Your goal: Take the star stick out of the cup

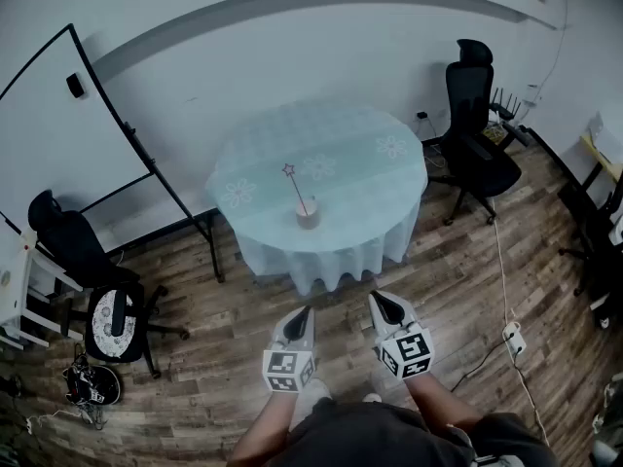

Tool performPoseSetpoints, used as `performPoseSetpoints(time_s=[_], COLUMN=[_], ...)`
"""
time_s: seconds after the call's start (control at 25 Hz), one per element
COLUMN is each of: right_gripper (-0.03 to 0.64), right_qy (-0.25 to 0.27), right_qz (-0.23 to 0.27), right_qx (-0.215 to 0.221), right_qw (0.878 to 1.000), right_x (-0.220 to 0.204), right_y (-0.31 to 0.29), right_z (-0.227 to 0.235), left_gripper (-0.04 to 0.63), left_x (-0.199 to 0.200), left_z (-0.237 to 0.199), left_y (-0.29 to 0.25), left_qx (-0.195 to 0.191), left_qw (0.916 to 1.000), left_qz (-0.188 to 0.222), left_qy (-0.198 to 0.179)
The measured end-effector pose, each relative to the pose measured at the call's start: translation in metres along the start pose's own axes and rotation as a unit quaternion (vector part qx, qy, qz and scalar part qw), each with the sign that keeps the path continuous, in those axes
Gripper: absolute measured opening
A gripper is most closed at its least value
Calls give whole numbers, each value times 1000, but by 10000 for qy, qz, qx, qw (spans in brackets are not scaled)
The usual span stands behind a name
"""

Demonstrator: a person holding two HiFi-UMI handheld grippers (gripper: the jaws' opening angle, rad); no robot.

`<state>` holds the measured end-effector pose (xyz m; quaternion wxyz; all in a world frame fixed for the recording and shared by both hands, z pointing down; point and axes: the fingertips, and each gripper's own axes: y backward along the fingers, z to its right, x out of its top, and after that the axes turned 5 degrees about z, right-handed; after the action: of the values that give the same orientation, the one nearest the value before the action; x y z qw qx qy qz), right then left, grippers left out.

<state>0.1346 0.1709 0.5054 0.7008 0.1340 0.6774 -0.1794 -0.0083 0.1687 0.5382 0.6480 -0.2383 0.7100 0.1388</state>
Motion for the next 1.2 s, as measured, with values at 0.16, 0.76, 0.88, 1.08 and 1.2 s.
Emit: performPoseSetpoints(time_s=[0.16,0.76,0.88,1.08,1.2], right_gripper=[3,4,3,5,3], right_qy=[-26,-212,-136,-62,-117], right_qz=[12,113,122,86,89], right_qx=[-19,-3,-36,-103,-148], right_qw=[10000,9997,9998,9999,9998], right_x=[-1,1,3,2,1], right_y=[-1,-34,-46,-63,-67], right_z=[-3,-26,-34,-53,-60], left_gripper=[5,5,5,5,5], left_x=[-1,2,1,3,5], left_z=[-3,-41,-55,-81,-90], left_y=[2,6,6,9,10], left_qx=[-13,4,-47,-88,-156], left_qw=[10000,10000,10000,9999,9998], left_qz=[-15,21,31,85,119], left_qy=[-23,12,26,87,87])
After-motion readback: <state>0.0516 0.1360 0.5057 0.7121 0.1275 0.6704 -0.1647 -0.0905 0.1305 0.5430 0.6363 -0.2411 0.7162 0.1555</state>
